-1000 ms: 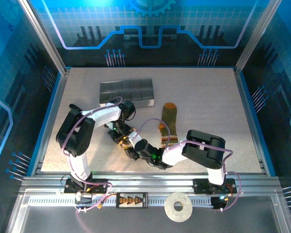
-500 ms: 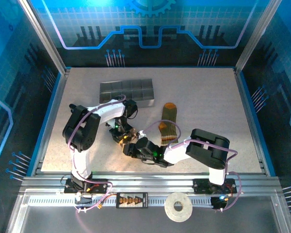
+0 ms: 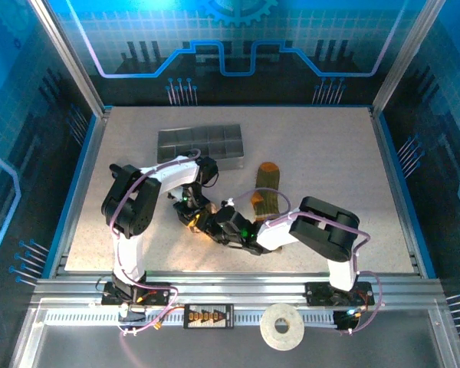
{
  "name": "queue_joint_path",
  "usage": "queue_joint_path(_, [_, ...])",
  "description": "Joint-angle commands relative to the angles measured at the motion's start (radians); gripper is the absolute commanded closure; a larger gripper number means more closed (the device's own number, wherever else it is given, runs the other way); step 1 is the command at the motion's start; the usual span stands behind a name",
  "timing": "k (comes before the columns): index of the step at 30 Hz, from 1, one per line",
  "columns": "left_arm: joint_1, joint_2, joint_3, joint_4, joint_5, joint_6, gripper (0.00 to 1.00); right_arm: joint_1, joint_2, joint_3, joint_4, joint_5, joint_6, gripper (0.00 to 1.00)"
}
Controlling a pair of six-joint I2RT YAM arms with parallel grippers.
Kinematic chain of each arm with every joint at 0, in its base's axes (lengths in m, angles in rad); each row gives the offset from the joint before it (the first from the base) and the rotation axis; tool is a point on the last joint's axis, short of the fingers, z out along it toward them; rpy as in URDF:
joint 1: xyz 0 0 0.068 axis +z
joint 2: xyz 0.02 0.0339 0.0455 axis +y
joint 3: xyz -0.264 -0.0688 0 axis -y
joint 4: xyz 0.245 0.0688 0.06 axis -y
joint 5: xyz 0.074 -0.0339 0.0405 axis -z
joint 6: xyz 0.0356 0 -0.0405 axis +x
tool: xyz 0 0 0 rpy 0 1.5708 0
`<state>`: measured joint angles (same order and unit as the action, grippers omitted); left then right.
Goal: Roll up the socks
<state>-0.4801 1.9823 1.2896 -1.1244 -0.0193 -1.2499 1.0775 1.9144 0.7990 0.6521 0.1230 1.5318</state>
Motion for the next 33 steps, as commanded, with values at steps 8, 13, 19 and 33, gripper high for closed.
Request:
queue_joint_path(8, [-0.027,0.165,-0.083,0.15,0.083,0.048,1.0,0.003,0.049,0.048,-0.058,-0.02,0.081,0.61])
queue_joint_path(13, [-0.027,0.162,-0.078,0.147,0.085,0.056,1.0,-0.002,0.058,0.047,-0.124,0.008,0.129,0.72])
queue_joint_path(19, [-0.028,0.136,-0.071,0.138,0.079,0.07,1.0,-0.005,0.058,0.07,-0.299,0.018,0.22,0.94])
queue_joint_path(33, [0.022,-0.191,-0.117,0.238,0.041,0.141,0.46,-0.019,0.093,0.016,-0.555,-0.103,0.442,1.0])
